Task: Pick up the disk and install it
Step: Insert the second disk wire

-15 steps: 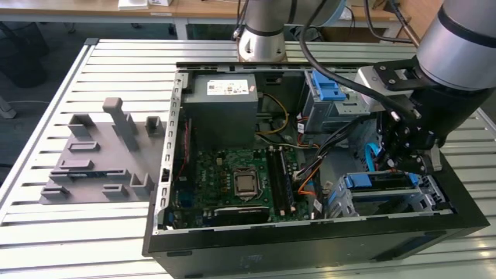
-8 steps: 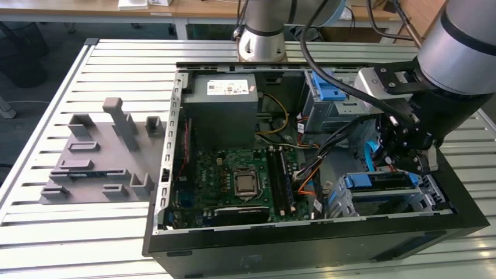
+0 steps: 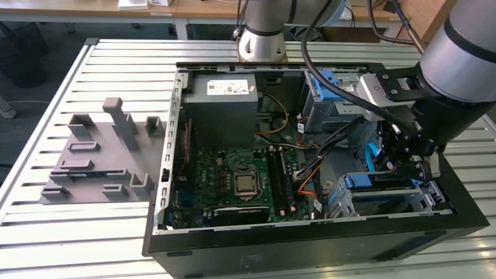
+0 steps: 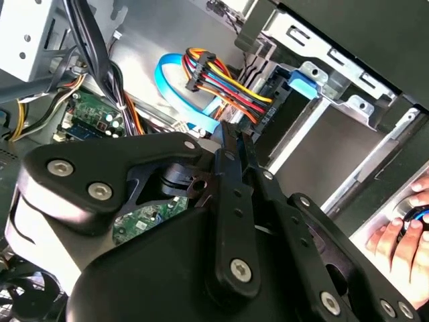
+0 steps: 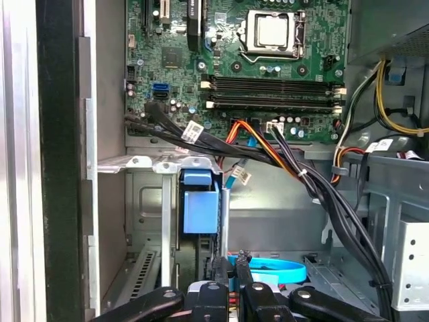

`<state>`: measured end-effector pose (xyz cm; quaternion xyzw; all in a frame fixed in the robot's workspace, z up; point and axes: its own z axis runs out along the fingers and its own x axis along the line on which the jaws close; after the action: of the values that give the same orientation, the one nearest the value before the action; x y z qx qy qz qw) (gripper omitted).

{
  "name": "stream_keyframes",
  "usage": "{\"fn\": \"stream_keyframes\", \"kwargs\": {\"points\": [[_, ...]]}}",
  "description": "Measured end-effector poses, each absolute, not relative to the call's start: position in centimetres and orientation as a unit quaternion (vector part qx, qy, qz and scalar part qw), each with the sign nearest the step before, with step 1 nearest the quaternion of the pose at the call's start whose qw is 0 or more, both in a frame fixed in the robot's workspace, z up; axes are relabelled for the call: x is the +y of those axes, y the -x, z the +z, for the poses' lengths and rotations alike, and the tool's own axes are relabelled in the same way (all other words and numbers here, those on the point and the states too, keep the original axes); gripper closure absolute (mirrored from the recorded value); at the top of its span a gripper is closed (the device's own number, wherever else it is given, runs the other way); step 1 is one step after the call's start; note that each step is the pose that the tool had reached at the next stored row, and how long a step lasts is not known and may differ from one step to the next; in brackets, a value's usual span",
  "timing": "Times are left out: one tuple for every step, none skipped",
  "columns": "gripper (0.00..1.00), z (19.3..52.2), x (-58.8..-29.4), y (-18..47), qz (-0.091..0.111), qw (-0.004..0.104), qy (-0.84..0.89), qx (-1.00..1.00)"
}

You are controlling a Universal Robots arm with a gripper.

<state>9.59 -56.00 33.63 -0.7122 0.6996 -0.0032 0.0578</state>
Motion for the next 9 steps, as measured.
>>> {"fn": "stream_keyframes", "kwargs": {"points": [[0.84,33.63,-56.09,-9.59,-0.003,0.058,0.712,0.700],[0.84,33.62,-56.16,-9.59,-0.003,0.058,0.712,0.700],[0.84,33.63,-56.22,-9.59,-0.003,0.058,0.712,0.700],[0.84,33.63,-56.26,-9.59,-0.003,0.058,0.712,0.700],[0.84,33.63,-56.26,-9.59,-0.003,0.058,0.712,0.700],[0.84,33.63,-56.26,-9.59,-0.003,0.058,0.712,0.700],[0.84,33.63,-56.26,-9.59,-0.003,0.058,0.712,0.700],[0.84,33.63,-56.29,-9.59,-0.003,0.058,0.712,0.700],[0.84,33.62,-56.35,-9.59,-0.003,0.058,0.712,0.700]]}}
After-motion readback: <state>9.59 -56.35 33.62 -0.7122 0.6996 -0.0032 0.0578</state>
